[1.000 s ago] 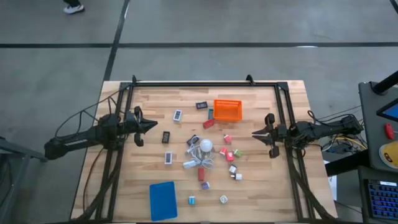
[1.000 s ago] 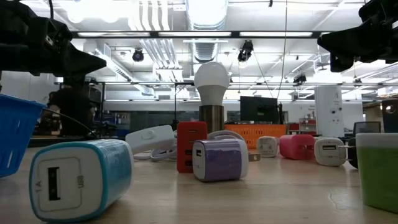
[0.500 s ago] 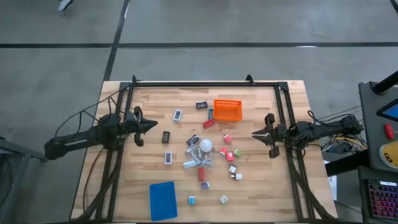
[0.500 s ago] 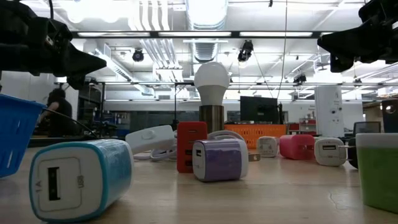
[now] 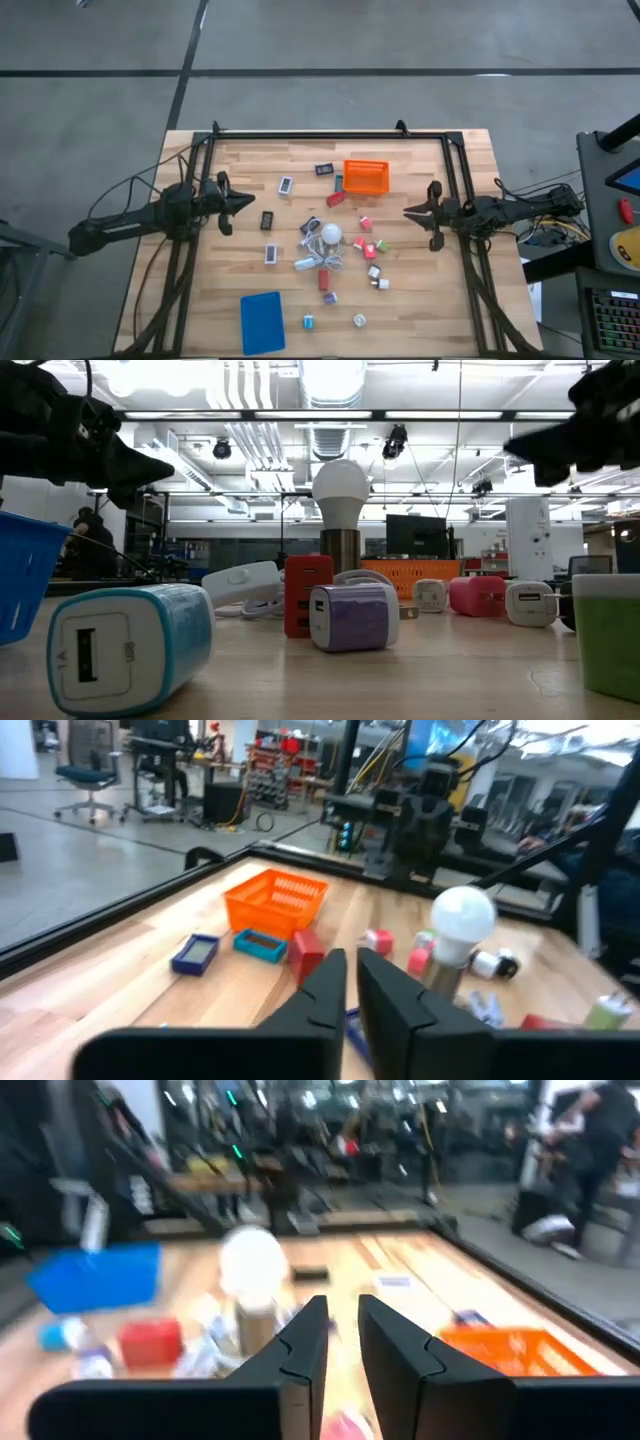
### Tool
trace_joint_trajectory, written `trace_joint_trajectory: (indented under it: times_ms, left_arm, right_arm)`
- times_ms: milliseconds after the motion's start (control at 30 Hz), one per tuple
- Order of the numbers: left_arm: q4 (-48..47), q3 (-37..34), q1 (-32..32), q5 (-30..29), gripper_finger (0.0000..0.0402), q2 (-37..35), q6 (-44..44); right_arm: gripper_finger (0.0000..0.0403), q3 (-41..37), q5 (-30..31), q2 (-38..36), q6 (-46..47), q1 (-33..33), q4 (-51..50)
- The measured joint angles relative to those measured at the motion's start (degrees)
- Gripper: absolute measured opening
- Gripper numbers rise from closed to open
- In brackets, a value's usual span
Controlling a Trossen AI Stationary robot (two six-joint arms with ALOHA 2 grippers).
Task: Pick & Place Office items
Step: Put the top green charger adapter into the orange bin
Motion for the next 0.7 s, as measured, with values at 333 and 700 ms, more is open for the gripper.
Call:
trace_joint_trajectory:
  times_ms: [333,700]
  left_arm:
    - [0.6,0.0,0.0,-8.5,0.0225,7.0,-1.0]
    - [1.3,0.0,0.0,-9.9,0.0299,12.9,-0.2]
  right_arm:
    - [0.0161,0.9,5.9,8.6,5.3,-0.4,-0.7]
    - [0.0246,1.0,2.9,25.5,16.9,-0.3,5.7]
